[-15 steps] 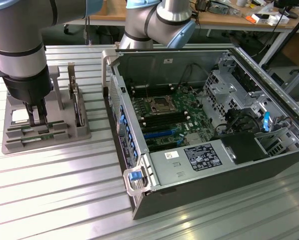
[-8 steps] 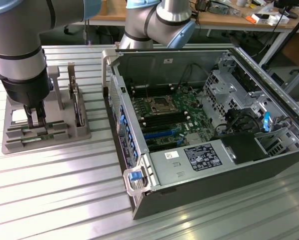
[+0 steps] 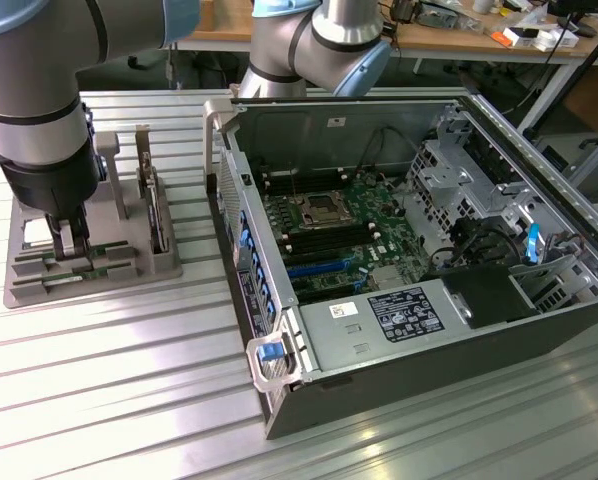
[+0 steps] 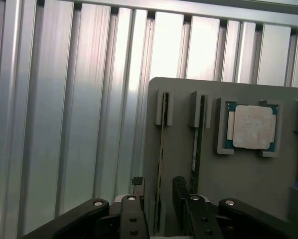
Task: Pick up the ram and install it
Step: 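Pick up the ram and move it above insertion slot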
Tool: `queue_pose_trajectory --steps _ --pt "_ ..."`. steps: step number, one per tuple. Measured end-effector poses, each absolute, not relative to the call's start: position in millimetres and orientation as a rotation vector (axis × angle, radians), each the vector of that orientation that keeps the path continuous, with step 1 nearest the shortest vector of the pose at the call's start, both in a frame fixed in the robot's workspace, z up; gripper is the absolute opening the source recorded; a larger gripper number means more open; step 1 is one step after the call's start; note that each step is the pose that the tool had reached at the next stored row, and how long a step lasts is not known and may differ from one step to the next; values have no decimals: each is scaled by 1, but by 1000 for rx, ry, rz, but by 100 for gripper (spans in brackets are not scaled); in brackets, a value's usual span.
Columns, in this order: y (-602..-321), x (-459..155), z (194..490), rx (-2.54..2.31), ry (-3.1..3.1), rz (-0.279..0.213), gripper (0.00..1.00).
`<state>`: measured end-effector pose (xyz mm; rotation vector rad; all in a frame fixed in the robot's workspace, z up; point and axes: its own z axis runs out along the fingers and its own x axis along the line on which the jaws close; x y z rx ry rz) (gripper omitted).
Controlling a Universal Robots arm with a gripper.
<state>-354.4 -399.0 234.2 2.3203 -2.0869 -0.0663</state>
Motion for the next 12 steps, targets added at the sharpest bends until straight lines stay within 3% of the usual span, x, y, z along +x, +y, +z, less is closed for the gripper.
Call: queue_pose_trajectory --steps 12 --pt "-399 -360 227 2320 -2087 -66 36"
